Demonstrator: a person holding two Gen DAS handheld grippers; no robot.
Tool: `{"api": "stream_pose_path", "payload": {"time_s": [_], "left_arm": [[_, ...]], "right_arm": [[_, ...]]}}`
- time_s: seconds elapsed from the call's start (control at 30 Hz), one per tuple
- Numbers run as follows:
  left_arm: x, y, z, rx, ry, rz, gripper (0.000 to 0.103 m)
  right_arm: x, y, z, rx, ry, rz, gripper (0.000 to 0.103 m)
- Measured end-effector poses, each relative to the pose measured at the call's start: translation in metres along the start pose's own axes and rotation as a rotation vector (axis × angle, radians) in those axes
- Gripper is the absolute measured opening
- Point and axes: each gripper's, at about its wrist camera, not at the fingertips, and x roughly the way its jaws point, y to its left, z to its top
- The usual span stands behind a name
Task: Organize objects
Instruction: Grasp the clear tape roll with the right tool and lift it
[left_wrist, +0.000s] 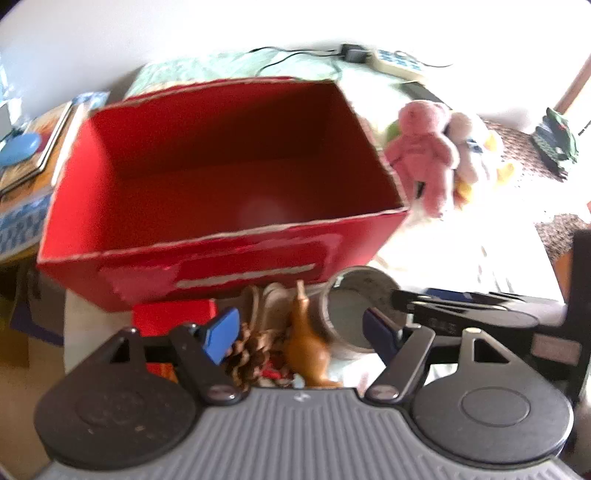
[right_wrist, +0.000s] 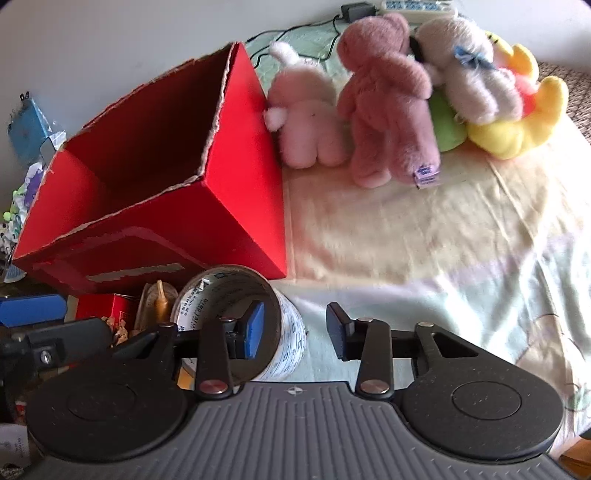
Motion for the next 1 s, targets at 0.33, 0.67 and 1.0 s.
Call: {"api": "stream_pose_path", "payload": {"time_s": [0.33, 0.67, 1.0], "left_arm": [[0.019, -0.003, 0.008, 0.004, 0.112, -0.087, 0.061], [0.043, -0.013, 0.008, 0.074, 0.124, -0.142, 0.053], [0.047, -0.037, 0.014, 0.15, 0.161, -0.233, 0.019]], "right_arm": [[0.022, -0.013, 0.005, -0.002, 0.06, -0.003, 0.03], [0.009, -0.025, 0.001, 0.049, 0.013, 0.039, 0.012], [-0.041, -0.028, -0.01, 0.06, -0.108, -0.045, 0.012]]}}
